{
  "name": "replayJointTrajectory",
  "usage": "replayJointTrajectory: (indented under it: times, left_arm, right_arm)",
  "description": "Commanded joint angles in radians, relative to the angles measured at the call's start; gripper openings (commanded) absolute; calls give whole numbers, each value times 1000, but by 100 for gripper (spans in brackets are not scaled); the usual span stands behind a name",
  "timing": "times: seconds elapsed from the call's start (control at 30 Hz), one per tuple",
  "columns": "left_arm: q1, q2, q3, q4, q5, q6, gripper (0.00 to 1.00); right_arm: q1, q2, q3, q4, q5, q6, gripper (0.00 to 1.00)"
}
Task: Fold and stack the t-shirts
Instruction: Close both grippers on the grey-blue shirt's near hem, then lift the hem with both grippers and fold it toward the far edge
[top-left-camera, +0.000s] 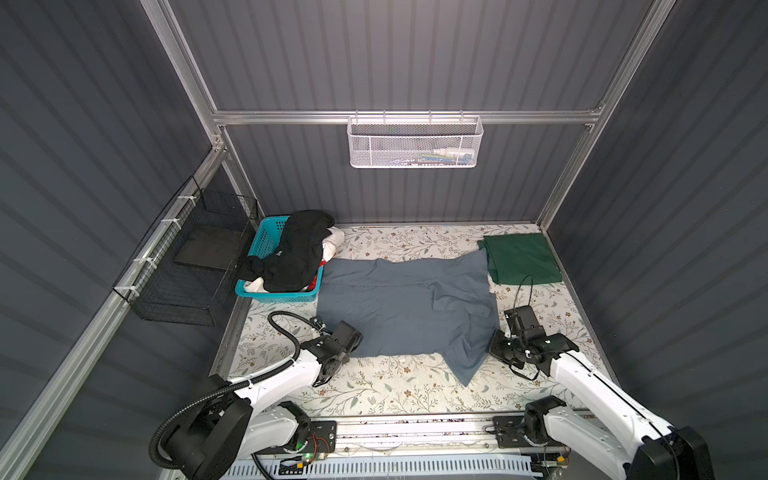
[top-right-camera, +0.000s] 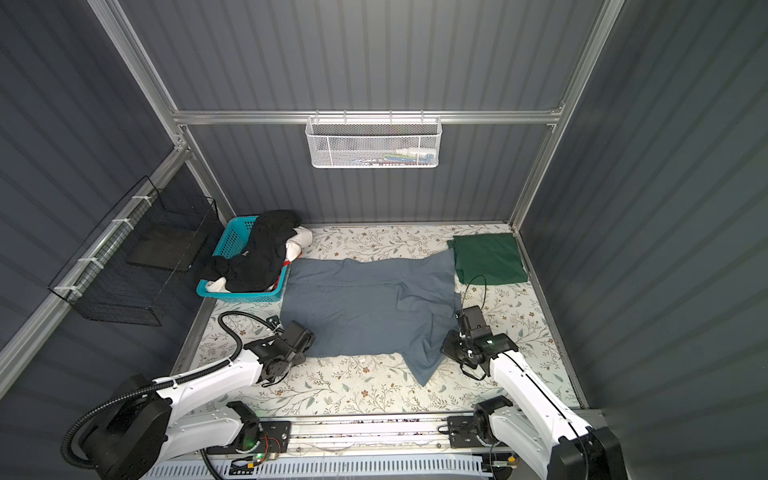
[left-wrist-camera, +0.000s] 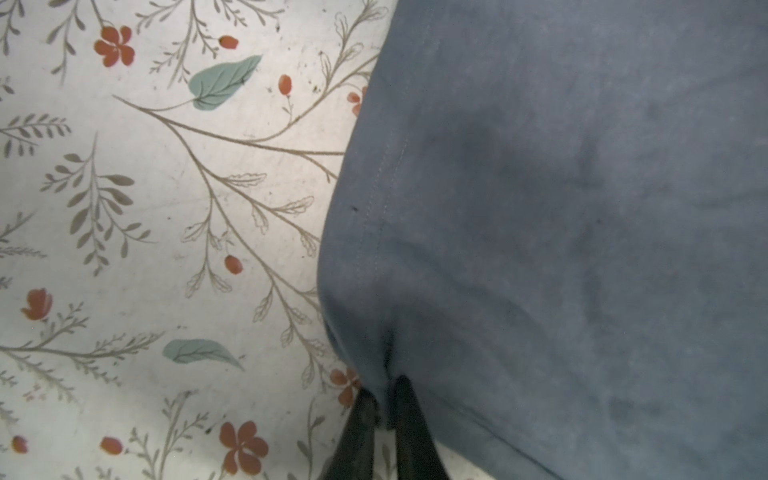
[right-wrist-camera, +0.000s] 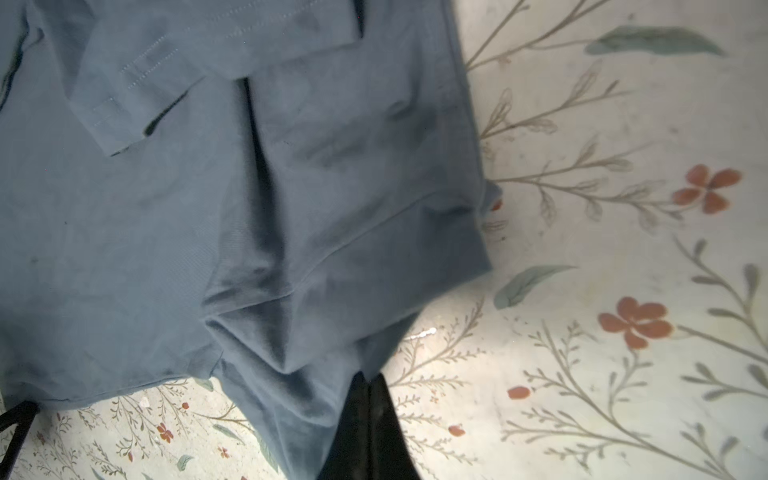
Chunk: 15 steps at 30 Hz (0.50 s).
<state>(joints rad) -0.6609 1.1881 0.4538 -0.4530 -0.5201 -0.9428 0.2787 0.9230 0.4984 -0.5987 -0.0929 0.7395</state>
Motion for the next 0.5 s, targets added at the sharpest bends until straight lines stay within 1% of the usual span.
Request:
replayJointTrajectory:
  times: [0.0,0.03,0.07,0.13,0.27,0.47]
  left_arm:
    - [6,0,31,-40,16,21,4]
    - [6,-5,34,-44,18,24,3]
    - [6,-13,36,-50,22,28,0]
    - [6,-31,39,-56,28,33,0]
    - [6,-65,43,-50,42,51,0]
    - [6,-99,62,-76,41,69,0]
  right_arm:
    - [8,-42,35,-102,48,-11,0]
    - [9,-50,44,-131,72,-2,0]
    - [10,-60,54,-158,93,-2,0]
    - [13,-80,65,-200,113,3,0]
    - [22,-117,70,-229,108,27,0]
    - [54,-123,81,-272,117,52,0]
